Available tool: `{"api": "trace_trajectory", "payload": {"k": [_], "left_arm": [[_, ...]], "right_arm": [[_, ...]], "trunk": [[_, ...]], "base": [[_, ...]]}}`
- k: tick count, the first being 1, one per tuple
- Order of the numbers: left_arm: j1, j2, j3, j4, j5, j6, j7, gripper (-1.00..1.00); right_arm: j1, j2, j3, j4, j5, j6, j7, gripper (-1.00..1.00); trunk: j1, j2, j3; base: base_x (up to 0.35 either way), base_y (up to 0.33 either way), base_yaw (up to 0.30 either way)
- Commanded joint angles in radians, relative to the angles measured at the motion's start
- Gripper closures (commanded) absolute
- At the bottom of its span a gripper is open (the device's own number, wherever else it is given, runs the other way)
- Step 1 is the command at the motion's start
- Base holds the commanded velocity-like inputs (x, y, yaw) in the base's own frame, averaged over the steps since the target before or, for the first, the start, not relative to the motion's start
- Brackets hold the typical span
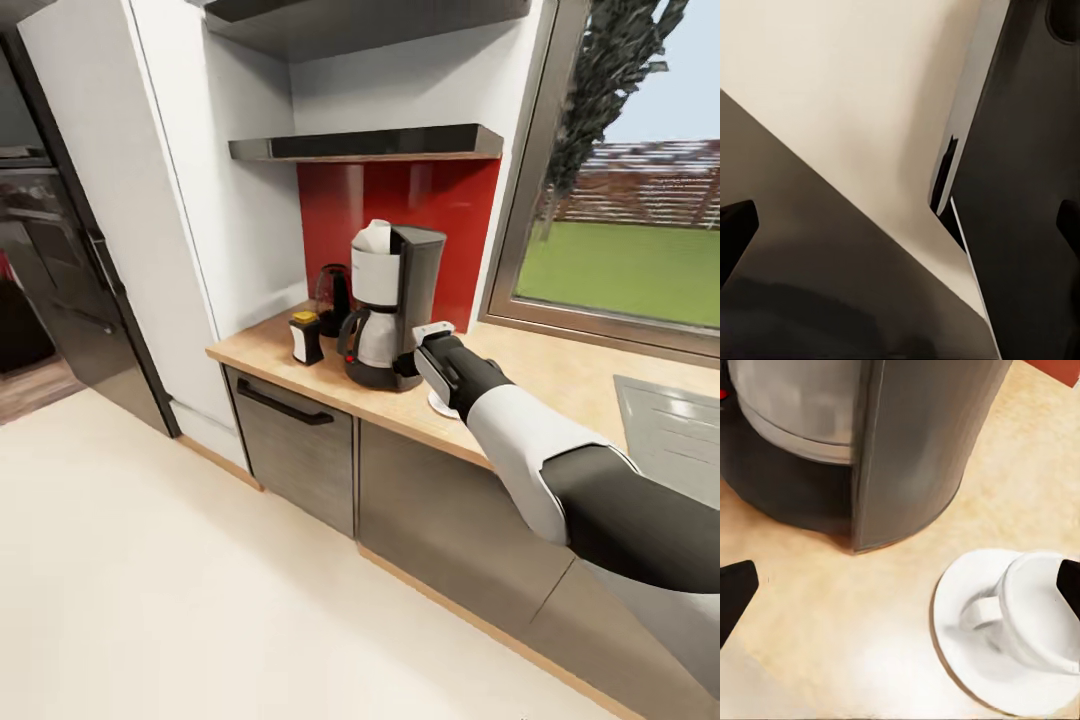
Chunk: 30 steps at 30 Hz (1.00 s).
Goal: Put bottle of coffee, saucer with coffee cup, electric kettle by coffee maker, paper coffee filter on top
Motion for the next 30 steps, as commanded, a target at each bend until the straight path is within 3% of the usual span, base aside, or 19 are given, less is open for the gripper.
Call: {"api": "trace_trajectory", "payload": {"k": [1,16,23,25,26,30], "left_arm": [[0.001,0.000,-0.008,-0.003,0.008,-0.001,0.005,-1.00],[-0.002,0.001,-0.008,-0.003,0.008,-0.001,0.005,-1.00],[-0.003,0.001,-0.008,-0.003,0.008,-0.001,0.005,-1.00],[-0.004,0.002,-0.008,-0.003,0.008,-0.001,0.005,-1.00],[-0.004,0.001,-0.008,-0.003,0.008,-0.001,0.005,-1.00],[-0.004,0.000,-0.008,-0.003,0.008,-0.001,0.005,-1.00]], "right_arm": [[-0.001,0.000,0.006,-0.001,-0.011,0.003,-0.008,-1.00],[0.002,0.000,0.008,0.002,-0.012,0.003,-0.008,-1.00],[0.026,0.000,0.008,0.004,-0.014,0.003,0.031,-1.00],[0.053,0.000,0.008,0.005,-0.013,0.004,0.119,-1.00],[0.117,0.000,0.008,0.005,-0.011,0.004,0.188,-1.00],[0.251,0.000,0.008,0.005,-0.007,-0.004,0.213,-1.00]], "trunk": [[0.000,-0.001,0.000],[0.000,-0.001,0.013],[0.000,-0.001,0.018],[0.000,-0.001,0.019],[0.000,-0.001,0.020],[0.000,-0.001,0.023]], "base": [[-0.301,-0.094,0.241],[-0.327,-0.008,0.232],[-0.060,0.000,0.236],[-0.003,0.000,0.249],[0.000,0.000,0.250],[0.000,0.000,0.249]]}}
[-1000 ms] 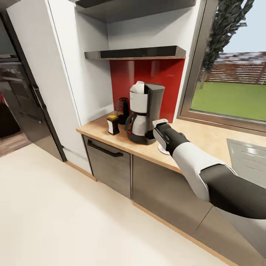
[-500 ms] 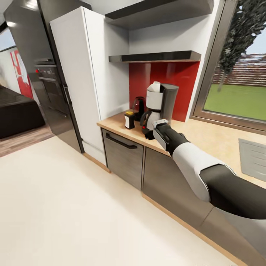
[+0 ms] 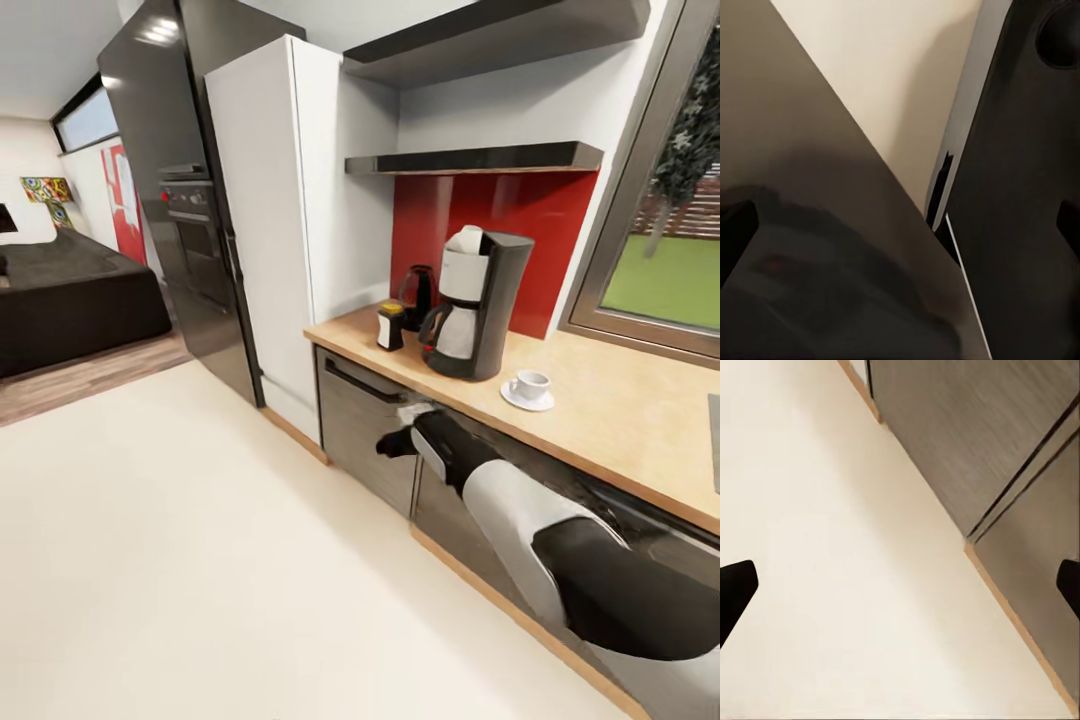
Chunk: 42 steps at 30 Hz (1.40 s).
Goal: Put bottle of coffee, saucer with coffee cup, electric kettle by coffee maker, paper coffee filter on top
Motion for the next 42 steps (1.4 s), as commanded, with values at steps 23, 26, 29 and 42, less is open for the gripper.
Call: {"api": "trace_trajectory", "payload": {"k": [23,26,29,42], "left_arm": [[0.000,0.000,-0.012,-0.003,0.006,-0.034,0.005,-1.00],[0.000,0.000,-0.011,-0.003,0.006,-0.046,0.005,-1.00],[0.000,0.000,-0.009,-0.003,0.007,-0.049,0.005,-1.00],[0.000,0.003,-0.007,-0.001,0.010,-0.048,0.005,-1.00]], "right_arm": [[0.742,-0.138,0.006,0.281,-0.005,-0.589,0.000,-1.00],[0.790,-0.145,0.006,0.281,-0.006,-0.655,0.000,-1.00],[0.806,-0.148,0.005,0.281,-0.006,-0.676,-0.002,-1.00],[0.837,-0.169,0.001,0.279,-0.013,-0.684,-0.004,-1.00]], "trunk": [[0.000,-0.001,0.009],[0.000,-0.001,0.009],[0.000,-0.001,0.010],[0.000,-0.001,0.011]], "base": [[0.000,0.000,0.259],[0.000,0.000,0.218],[0.000,0.000,0.074],[0.000,0.000,-0.007]]}}
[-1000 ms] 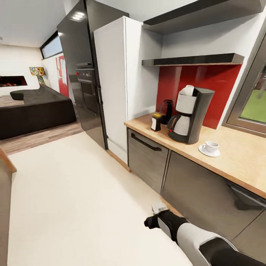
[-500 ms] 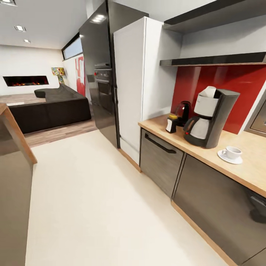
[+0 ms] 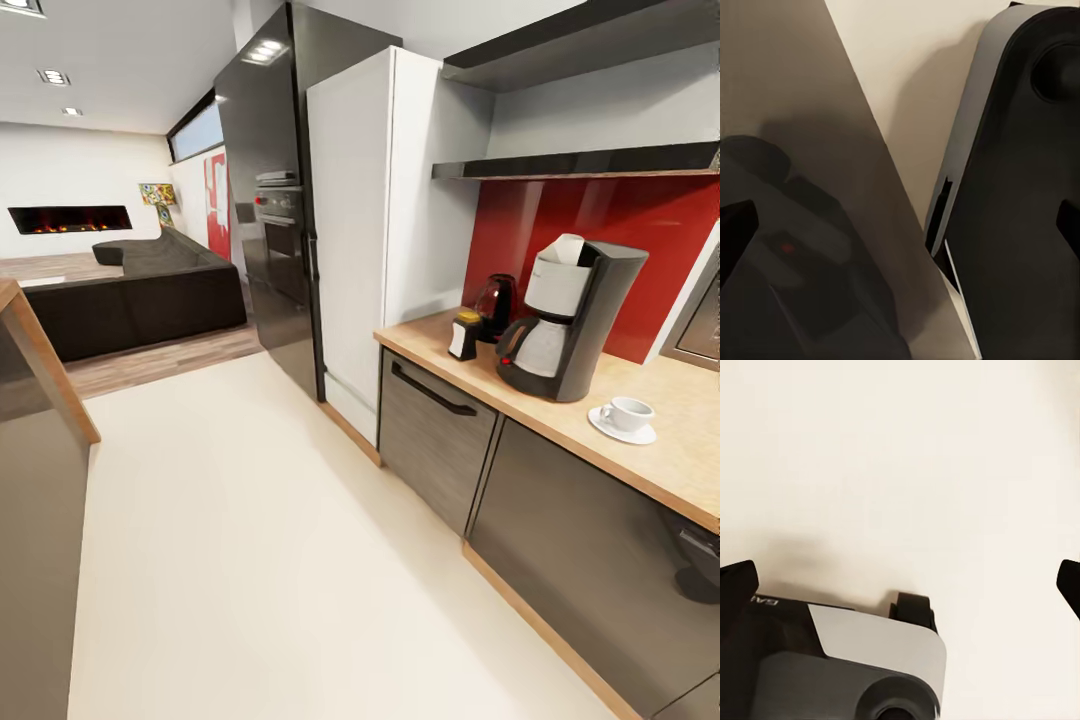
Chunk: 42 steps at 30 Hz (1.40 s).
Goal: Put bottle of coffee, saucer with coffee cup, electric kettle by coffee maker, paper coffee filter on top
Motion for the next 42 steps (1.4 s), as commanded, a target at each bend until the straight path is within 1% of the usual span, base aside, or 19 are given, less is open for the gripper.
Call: {"api": "trace_trajectory", "payload": {"k": [1,7,18,28,31,42], "left_arm": [[0.001,0.000,-0.009,-0.003,0.006,0.000,0.005,-1.00],[0.001,0.000,-0.010,-0.004,0.005,-0.002,0.005,-1.00],[0.001,-0.009,-0.007,-0.003,0.017,-0.002,0.005,-1.00],[0.001,-0.008,-0.009,-0.003,0.006,-0.001,0.005,-1.00],[0.001,-0.009,-0.009,-0.003,0.007,-0.001,0.005,-1.00],[0.001,-0.010,-0.008,-0.003,0.008,-0.002,0.005,-1.00]], "right_arm": [[-0.001,0.000,0.007,0.002,-0.011,-0.004,0.003,-1.00],[-0.001,0.004,0.008,0.002,-0.007,-0.005,0.001,-1.00],[-0.001,0.002,0.008,0.003,-0.005,-0.004,0.000,-1.00],[-0.001,0.003,0.009,0.002,-0.007,-0.005,-0.002,-1.00],[-0.001,0.007,0.009,0.002,-0.009,-0.005,-0.002,-1.00],[-0.001,0.007,0.009,0.002,-0.008,-0.005,-0.002,-1.00]], "trunk": [[0.000,0.000,0.000],[0.000,0.000,0.001],[0.000,0.000,0.001],[0.000,0.000,0.001],[0.000,0.000,0.001],[0.000,0.000,0.001]], "base": [[0.000,0.000,-0.079],[0.000,0.000,-0.020],[0.000,0.000,0.000],[0.000,0.000,0.000],[0.000,0.000,0.000],[0.000,0.000,0.000]]}}
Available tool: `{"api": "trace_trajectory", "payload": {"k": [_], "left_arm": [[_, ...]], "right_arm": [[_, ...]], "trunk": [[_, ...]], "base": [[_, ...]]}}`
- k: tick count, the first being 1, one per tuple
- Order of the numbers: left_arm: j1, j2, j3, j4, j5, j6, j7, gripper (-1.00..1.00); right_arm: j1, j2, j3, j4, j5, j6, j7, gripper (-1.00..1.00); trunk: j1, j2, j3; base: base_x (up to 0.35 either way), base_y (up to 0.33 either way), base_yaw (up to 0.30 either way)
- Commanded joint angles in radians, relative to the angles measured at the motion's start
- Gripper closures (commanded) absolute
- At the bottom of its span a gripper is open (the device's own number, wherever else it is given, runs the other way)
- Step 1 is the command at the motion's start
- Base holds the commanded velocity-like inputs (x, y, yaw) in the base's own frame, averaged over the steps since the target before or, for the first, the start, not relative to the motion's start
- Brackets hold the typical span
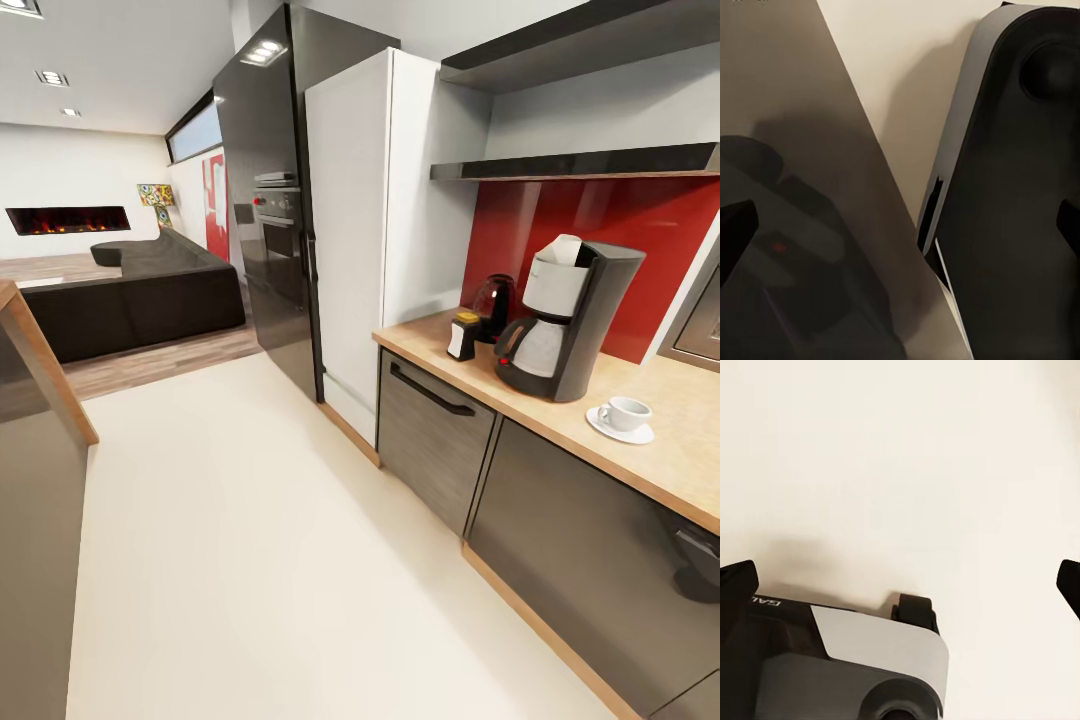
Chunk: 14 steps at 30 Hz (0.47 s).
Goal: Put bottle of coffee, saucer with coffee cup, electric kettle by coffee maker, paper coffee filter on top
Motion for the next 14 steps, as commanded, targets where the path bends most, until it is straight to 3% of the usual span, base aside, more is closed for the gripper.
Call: {"api": "trace_trajectory", "payload": {"k": [1,14], "left_arm": [[0.001,0.000,-0.009,-0.003,0.007,0.000,0.005,-1.00],[0.001,0.000,-0.009,-0.003,0.007,0.000,0.005,-1.00]], "right_arm": [[-0.001,0.000,0.007,0.002,-0.011,-0.004,0.003,-1.00],[-0.001,0.000,0.007,0.002,-0.011,-0.004,0.003,-1.00]], "trunk": [[0.000,-0.001,-0.001],[0.000,-0.001,-0.001]], "base": [[0.000,0.000,0.000],[0.000,0.000,0.000]]}}
